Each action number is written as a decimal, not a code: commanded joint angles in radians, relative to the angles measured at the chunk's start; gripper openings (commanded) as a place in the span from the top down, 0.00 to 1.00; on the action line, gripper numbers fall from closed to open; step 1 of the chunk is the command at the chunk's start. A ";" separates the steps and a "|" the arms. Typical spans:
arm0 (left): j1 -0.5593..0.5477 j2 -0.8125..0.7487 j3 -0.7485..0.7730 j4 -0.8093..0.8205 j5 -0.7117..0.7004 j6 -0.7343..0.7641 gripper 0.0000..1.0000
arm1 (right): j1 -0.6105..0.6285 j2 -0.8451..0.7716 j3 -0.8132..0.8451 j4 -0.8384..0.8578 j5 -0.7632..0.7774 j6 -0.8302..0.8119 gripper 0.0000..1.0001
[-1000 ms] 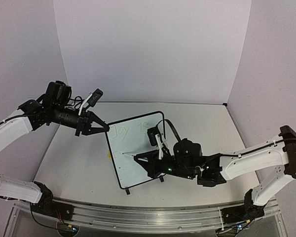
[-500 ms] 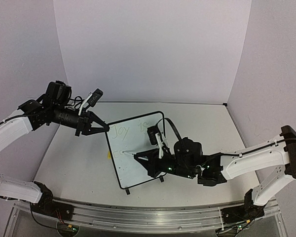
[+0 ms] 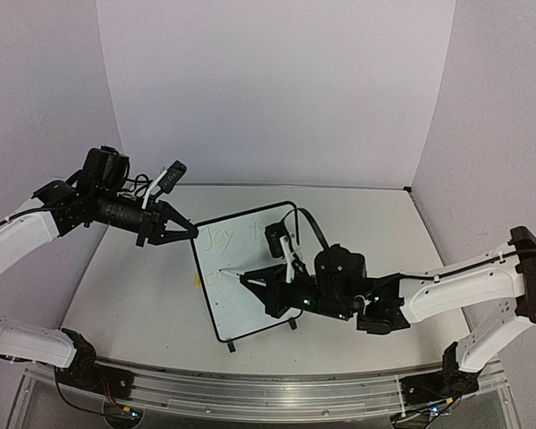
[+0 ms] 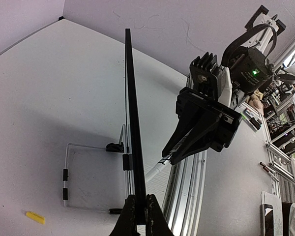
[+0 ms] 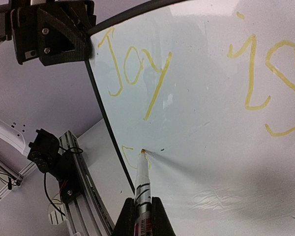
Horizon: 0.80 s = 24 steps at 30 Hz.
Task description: Write a sentence on the whiteboard
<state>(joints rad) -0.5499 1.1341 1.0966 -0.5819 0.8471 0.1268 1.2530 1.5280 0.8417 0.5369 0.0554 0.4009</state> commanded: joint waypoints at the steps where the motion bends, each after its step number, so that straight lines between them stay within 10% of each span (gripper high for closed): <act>1: -0.005 0.010 -0.011 0.010 0.033 0.000 1.00 | 0.000 0.007 0.034 0.022 -0.002 -0.012 1.00; 24: -0.005 0.015 -0.010 0.005 0.024 0.001 1.00 | 0.000 -0.079 -0.050 0.027 -0.038 0.004 1.00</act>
<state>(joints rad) -0.5499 1.1406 1.0966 -0.5743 0.8474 0.1268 1.2530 1.4441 0.7757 0.5374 0.0321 0.4026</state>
